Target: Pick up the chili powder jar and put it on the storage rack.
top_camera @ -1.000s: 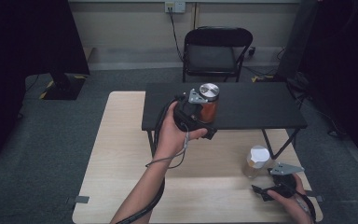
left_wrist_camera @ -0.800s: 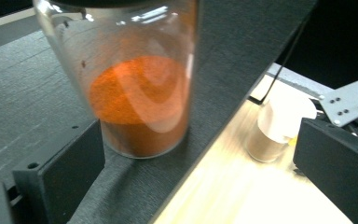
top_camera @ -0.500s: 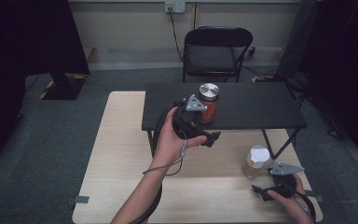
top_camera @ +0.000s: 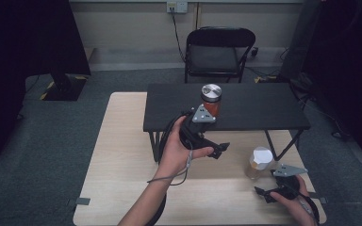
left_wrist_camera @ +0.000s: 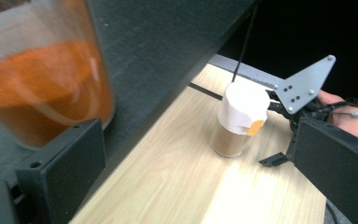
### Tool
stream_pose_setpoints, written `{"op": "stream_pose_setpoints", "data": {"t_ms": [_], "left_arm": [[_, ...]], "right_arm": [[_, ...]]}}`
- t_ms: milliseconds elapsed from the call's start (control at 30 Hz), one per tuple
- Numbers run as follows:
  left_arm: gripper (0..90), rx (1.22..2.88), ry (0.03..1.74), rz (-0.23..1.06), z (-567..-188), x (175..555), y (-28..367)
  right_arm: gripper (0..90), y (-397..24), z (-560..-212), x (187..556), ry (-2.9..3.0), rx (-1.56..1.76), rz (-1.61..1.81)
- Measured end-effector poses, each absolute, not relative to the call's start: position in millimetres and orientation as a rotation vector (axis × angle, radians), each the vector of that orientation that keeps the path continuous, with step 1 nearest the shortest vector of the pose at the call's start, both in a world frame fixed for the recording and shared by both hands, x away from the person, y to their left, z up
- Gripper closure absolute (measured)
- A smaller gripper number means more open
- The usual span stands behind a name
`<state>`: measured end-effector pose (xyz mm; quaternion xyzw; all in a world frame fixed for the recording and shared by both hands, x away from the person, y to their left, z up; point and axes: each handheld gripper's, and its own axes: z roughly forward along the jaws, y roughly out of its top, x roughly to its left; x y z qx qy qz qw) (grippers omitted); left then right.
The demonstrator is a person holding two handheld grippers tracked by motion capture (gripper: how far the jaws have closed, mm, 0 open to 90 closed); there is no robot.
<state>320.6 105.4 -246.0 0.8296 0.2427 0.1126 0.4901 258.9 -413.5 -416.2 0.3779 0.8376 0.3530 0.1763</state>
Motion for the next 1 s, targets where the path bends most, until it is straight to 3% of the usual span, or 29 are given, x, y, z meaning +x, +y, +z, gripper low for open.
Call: {"op": "stream_pose_setpoints", "data": {"t_ms": [1000], "left_arm": [[3.7,2.040,0.609,0.208,-307,315,108]], "right_arm": [[0.0,-413,-416,259,2.374,1.073,0.997]]}}
